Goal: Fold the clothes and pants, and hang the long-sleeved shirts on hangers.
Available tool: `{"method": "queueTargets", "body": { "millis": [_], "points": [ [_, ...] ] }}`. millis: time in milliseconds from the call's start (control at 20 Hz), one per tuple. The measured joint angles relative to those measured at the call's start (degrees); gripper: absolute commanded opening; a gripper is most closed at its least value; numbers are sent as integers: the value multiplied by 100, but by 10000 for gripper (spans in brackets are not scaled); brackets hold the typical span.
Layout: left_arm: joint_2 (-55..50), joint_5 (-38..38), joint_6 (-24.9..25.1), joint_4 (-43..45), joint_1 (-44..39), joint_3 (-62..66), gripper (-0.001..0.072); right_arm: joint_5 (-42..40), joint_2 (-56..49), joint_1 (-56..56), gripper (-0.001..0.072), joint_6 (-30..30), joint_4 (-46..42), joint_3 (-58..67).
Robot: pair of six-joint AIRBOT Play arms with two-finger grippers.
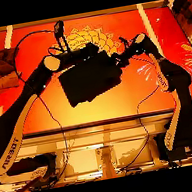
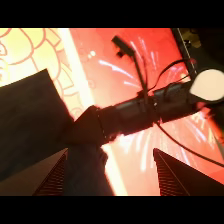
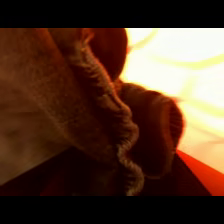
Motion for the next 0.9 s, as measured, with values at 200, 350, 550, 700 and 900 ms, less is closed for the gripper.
{"method": "queueTargets", "body": {
  "millis": [200,350,550,700,900],
  "points": [
    [0,-2,0,2,0,0,614,319,-214,175,458,-149,802,28],
    [0,-2,0,2,0,0,614,282,-262,520,110,-391,1034,57],
    [2,-2,0,2,7,0,614,138,-269,964,29,-796,1152,107],
    [57,-2,289,4,24,0,604,101,-186,1038,28,-962,1014,282],
    [304,2,933,2,55,0,604,-33,328,634,29,-894,227,422]
  ]
}}
